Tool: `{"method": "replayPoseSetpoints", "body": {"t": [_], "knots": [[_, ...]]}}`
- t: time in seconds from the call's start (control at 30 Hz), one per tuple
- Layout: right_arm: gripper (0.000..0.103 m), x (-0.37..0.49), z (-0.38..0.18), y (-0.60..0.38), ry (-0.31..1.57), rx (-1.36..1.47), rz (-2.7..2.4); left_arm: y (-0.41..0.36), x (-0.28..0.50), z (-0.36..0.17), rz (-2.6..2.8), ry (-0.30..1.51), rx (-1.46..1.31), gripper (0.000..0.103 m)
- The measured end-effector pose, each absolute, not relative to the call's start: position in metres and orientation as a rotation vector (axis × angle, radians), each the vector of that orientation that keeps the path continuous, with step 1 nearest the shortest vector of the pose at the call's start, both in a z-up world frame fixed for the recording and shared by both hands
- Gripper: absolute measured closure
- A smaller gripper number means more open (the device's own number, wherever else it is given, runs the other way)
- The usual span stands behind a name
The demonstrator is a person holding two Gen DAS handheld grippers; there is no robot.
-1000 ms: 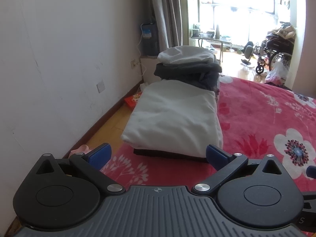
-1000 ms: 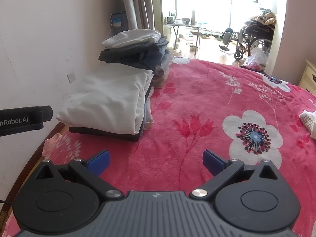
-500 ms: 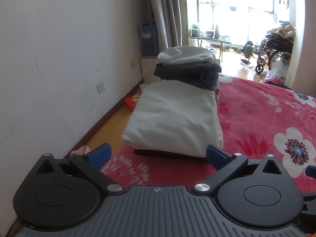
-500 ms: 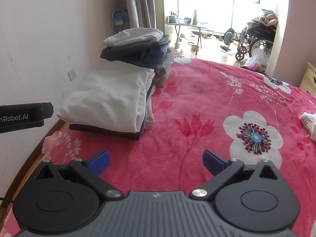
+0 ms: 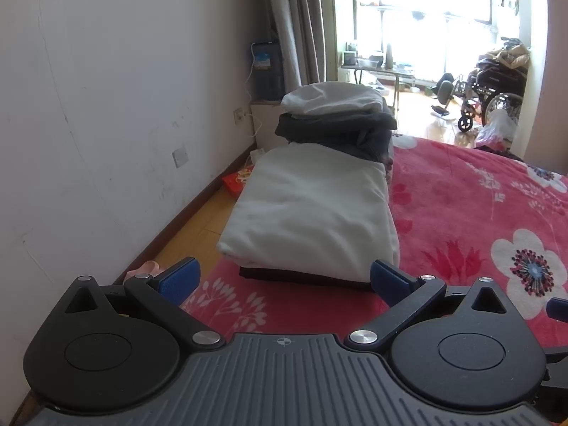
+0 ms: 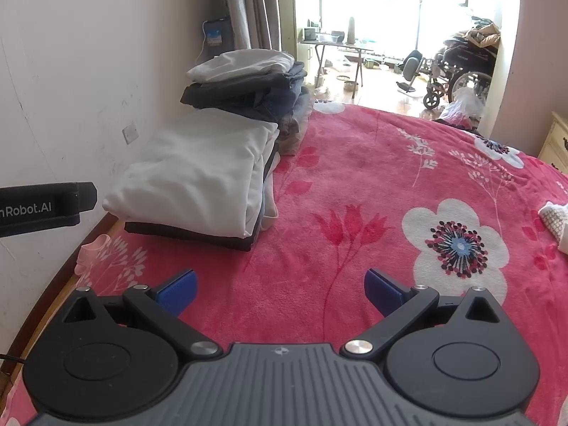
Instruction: Fold clothes
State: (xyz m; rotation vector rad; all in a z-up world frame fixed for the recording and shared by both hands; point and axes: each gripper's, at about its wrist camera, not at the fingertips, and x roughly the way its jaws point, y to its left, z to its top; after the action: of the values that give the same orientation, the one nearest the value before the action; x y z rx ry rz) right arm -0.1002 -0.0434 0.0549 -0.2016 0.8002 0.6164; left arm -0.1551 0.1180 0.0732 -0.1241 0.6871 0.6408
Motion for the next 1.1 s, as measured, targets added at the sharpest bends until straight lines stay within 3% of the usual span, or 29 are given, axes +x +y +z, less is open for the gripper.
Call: {"method": "replayPoseSetpoints", "body": {"t": [1.1], "knots": [[0.001, -0.1, 0.0526, -0.0418, 0.806, -0.209, 0.61, 0.1187, -0.1565, 0.0728, 0.648, 0.696, -0.143, 0.0]]}}
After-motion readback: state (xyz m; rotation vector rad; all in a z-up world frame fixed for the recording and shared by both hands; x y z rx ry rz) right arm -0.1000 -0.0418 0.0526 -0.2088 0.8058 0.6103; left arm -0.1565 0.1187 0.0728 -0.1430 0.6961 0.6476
